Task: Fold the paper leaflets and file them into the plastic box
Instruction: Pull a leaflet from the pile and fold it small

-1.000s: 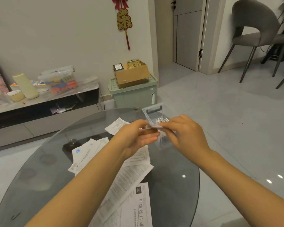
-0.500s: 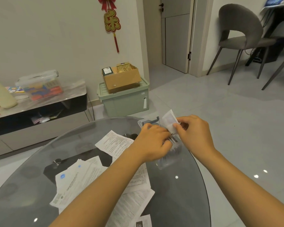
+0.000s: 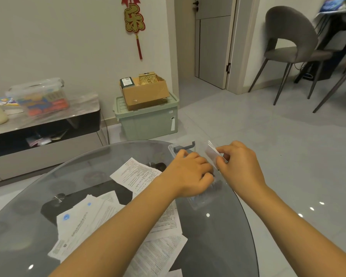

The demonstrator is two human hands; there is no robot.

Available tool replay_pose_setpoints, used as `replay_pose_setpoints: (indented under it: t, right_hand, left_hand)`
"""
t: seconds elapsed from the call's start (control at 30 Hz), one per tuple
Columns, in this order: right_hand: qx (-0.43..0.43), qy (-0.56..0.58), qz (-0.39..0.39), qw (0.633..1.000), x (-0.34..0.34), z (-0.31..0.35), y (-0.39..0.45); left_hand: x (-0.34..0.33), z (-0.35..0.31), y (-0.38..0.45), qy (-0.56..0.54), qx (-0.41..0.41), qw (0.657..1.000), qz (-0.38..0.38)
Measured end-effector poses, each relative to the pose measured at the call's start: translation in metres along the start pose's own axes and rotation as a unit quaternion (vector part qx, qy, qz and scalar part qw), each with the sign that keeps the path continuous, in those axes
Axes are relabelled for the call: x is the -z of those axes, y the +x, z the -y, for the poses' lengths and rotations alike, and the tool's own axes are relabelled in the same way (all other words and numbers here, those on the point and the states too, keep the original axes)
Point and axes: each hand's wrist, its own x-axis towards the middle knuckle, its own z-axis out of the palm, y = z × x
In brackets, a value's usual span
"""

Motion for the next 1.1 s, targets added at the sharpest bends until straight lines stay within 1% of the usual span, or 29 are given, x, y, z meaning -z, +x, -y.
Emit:
replay_pose_setpoints:
  t: [0.1,0.2,0.27,0.33,0.37,0.43,0.5,0.57,0.63,0.7,0.8,0.83,0.87,0.9,0.97,1.0,1.03,1.1]
  right_hand:
    - [0.011,-0.006,0.01,1.0,-0.002,0.002,-0.002]
    - [-0.002,-0.026,0.023,0.999,-0.007,0.006,-0.004]
    - [-0.008,-0.101,0.022,0.995,-0.009,0.01,-0.004]
    - [-0.007,-0.203,0.027,0.979,-0.009,0.013,-0.003]
    - [-0.01,-0.232,0.032,0.972,-0.009,0.014,-0.002]
    - [-0.015,-0.259,0.05,0.964,-0.009,0.015,0.001]
    - [0.001,-0.279,0.084,0.957,-0.007,0.013,0.003]
    - [-0.004,-0.251,0.129,0.959,-0.003,0.009,0.006]
    - [-0.041,-0.17,0.166,0.97,0.001,0.005,0.009]
    - [-0.07,-0.083,0.164,0.98,0.002,0.003,0.008]
    - [-0.072,0.003,0.143,0.987,0.002,0.001,0.006]
    - [-0.07,0.024,0.152,0.986,0.006,-0.002,0.004]
    - [-0.062,0.041,0.18,0.981,0.009,-0.004,0.003]
    - [-0.049,0.05,0.221,0.973,0.014,-0.008,0.001]
    - [-0.012,0.023,0.309,0.951,0.022,-0.013,-0.003]
    - [0.005,0.003,0.334,0.943,0.024,-0.013,-0.006]
    - [0.018,-0.009,0.34,0.94,0.026,-0.013,-0.008]
    - [0.032,-0.011,0.317,0.948,0.029,-0.012,-0.012]
  left_hand:
    - [-0.002,0.003,-0.002,0.006,-0.002,1.0,-0.009]
    - [-0.004,0.004,-0.004,-0.006,-0.001,1.0,-0.025]
    - [-0.005,0.004,-0.006,-0.011,-0.005,0.999,-0.037]
    - [-0.004,0.002,-0.007,-0.016,-0.008,0.999,-0.043]
    - [-0.004,0.002,-0.007,-0.023,-0.009,0.999,-0.042]
    - [-0.004,0.002,-0.006,-0.053,-0.006,0.998,-0.038]
    - [-0.003,0.005,-0.005,-0.1,0.019,0.994,-0.05]
    - [-0.001,0.009,-0.002,-0.136,0.063,0.986,-0.076]
    - [0.006,0.01,0.001,-0.144,0.114,0.981,-0.065]
    - [0.009,0.012,0.005,-0.135,0.147,0.979,-0.034]
    - [0.015,0.011,0.012,-0.085,0.18,0.979,0.035]
    - [0.017,0.007,0.016,-0.073,0.189,0.977,0.064]
    - [0.02,0.004,0.018,-0.074,0.199,0.973,0.091]
    - [0.023,0.001,0.021,-0.085,0.209,0.967,0.115]
    - [0.028,0.0,0.026,-0.12,0.226,0.956,0.142]
    - [0.031,0.001,0.029,-0.138,0.234,0.951,0.147]
    - [0.032,0.002,0.031,-0.155,0.242,0.946,0.152]
    - [0.033,0.002,0.037,-0.195,0.264,0.93,0.167]
